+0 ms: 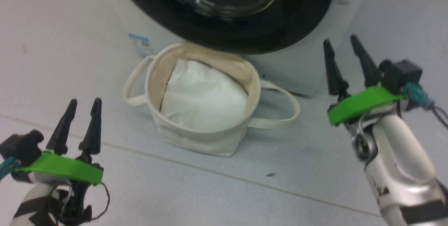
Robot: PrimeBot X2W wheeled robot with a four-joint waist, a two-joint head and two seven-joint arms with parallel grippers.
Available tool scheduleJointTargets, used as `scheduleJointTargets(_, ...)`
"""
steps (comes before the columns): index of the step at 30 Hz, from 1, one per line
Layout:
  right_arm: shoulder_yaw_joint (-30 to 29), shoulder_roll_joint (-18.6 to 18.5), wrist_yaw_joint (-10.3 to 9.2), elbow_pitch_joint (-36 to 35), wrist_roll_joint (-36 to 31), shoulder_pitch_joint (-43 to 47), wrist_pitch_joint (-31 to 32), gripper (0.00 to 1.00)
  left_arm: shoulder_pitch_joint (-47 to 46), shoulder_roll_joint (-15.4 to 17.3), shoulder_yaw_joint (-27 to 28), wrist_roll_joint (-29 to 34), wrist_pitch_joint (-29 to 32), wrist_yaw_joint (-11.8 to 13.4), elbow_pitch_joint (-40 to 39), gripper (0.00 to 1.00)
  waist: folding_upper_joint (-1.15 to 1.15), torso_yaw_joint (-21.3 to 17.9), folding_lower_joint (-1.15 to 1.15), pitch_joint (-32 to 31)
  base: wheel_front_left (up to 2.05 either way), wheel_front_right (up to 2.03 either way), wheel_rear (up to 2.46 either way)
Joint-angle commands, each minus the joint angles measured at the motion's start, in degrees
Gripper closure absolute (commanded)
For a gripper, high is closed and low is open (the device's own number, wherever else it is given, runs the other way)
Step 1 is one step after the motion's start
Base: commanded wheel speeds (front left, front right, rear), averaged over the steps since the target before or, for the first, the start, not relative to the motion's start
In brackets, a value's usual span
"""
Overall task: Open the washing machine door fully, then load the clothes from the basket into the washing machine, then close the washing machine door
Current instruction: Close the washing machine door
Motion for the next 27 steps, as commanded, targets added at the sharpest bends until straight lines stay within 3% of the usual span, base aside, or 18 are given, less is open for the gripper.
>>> scheduleJointTargets(1, 1.47, 0.79, -0.02, -3.22, 1.14, 2.28, -0.70, 0.00, -0.46, 3.05, 2.85, 0.45, -0.68, -0.33, -1.25, 0.00, 0.00, -4.54, 0.01, -4.63, 0.00, 0.00, 0.00)
scheduleJointTargets(7, 3.57, -1.59, -0.02, -9.27, 3.39, 12.17, -0.70, 0.00, 2.79, 4.04, 3.01, 3.09, -0.68, -0.33, -2.34, 0.00, 0.00, -9.50, 0.01, -10.38, 0.00, 0.00, 0.00)
scheduleJointTargets(14, 1.07, -3.04, -0.02, -13.06, 4.32, 18.94, -0.70, 0.00, 5.64, 3.47, 4.69, 3.99, -0.68, -0.33, -4.22, 0.00, 0.00, -12.78, 0.01, -12.76, 0.00, 0.00, 0.00)
scheduleJointTargets(27, -1.59, -2.62, -0.02, -16.39, 5.23, 26.59, -0.70, 0.00, 7.77, 3.05, 5.23, 4.80, -0.68, -0.33, -4.76, 0.00, 0.00, -13.67, 0.01, -14.14, 0.00, 0.00, 0.00)
